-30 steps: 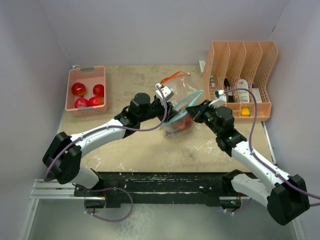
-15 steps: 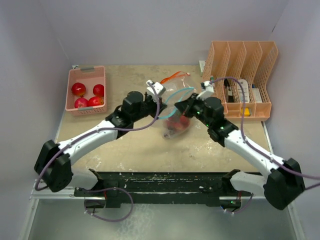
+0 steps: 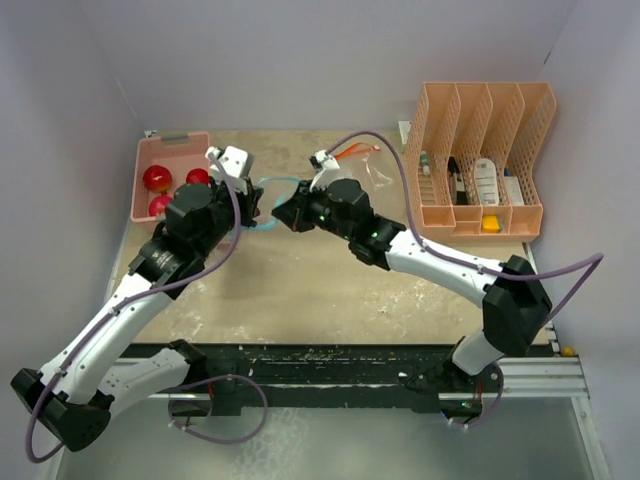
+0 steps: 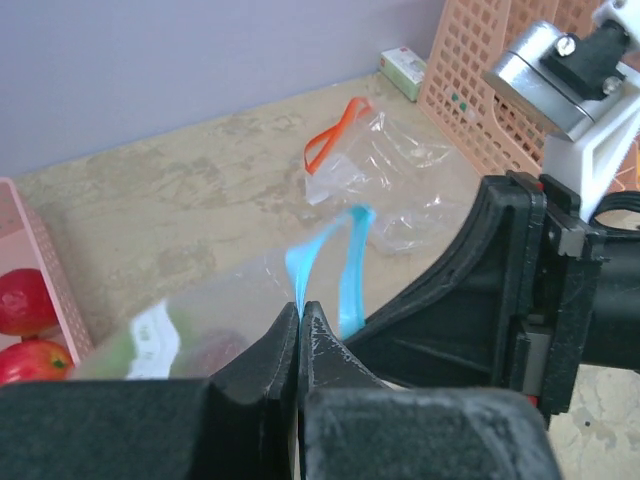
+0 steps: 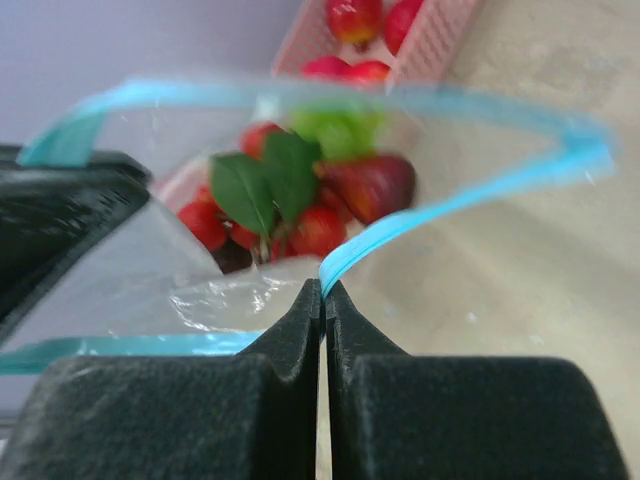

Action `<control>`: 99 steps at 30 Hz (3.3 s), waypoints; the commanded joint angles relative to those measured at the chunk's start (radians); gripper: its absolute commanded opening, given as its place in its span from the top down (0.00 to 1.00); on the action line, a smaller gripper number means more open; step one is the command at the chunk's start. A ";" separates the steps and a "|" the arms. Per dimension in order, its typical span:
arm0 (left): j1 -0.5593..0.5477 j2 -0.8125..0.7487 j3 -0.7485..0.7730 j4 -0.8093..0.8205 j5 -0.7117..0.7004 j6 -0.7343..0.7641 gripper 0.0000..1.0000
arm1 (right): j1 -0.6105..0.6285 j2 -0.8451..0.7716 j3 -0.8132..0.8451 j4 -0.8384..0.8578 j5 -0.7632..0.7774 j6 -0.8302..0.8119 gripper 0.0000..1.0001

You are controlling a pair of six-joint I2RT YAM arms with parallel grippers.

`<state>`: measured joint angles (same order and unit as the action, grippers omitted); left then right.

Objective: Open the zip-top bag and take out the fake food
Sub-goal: Open the zipper of the food storage bag at the center of the board, then pick up the fake fruit from the zipper food storage bag.

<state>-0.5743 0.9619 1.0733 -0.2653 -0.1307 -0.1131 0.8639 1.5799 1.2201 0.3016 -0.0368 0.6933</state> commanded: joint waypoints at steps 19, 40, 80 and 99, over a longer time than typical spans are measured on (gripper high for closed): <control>-0.135 0.252 -0.290 0.420 0.100 -0.247 1.00 | -0.180 -0.367 -0.494 -0.129 0.024 0.028 0.70; -0.169 0.241 -0.287 0.392 0.082 -0.232 1.00 | -0.122 -0.108 -0.407 0.157 -0.037 0.027 1.00; -0.173 0.193 -0.334 0.359 0.033 -0.226 1.00 | -0.019 0.228 -0.345 0.336 0.050 -0.026 0.94; -0.173 0.233 -0.345 0.388 0.017 -0.260 0.76 | -0.036 -0.227 -0.444 0.058 0.240 -0.060 0.94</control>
<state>-0.7467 1.1896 0.7364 0.0738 -0.1200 -0.3565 0.8345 1.3834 0.7666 0.3927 0.1478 0.6624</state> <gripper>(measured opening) 0.173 0.408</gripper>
